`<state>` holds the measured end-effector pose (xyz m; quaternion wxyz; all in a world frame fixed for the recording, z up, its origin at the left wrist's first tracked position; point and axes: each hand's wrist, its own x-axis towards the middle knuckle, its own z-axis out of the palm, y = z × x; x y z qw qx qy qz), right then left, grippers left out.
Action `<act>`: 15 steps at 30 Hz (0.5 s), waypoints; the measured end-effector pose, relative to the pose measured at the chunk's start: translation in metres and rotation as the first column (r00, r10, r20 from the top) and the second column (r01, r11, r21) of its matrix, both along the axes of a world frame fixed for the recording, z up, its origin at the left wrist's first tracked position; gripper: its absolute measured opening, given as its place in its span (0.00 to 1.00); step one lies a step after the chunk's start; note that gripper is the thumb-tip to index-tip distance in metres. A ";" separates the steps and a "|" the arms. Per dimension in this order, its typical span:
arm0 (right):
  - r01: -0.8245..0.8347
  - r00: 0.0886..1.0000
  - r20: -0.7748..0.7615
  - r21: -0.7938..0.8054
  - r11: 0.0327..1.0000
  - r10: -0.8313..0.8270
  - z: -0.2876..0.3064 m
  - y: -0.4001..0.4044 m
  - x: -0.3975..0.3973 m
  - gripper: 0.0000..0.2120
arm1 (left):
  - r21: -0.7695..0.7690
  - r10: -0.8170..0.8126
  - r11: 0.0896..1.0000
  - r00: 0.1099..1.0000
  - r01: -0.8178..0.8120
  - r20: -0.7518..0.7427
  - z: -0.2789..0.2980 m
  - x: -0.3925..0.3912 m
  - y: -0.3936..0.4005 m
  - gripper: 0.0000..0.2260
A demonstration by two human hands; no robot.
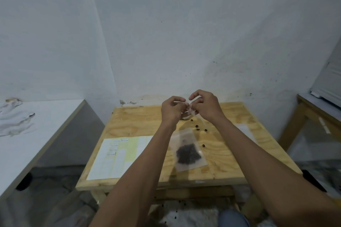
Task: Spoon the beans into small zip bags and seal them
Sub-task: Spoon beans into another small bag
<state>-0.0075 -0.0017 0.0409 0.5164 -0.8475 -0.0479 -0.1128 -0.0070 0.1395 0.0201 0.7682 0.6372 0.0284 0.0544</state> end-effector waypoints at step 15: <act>-0.063 0.996 -0.073 -0.313 0.948 0.042 0.002 0.002 0.004 0.14 | 0.302 -0.012 0.953 0.998 -0.005 0.054 -0.002 0.007 -0.001 0.13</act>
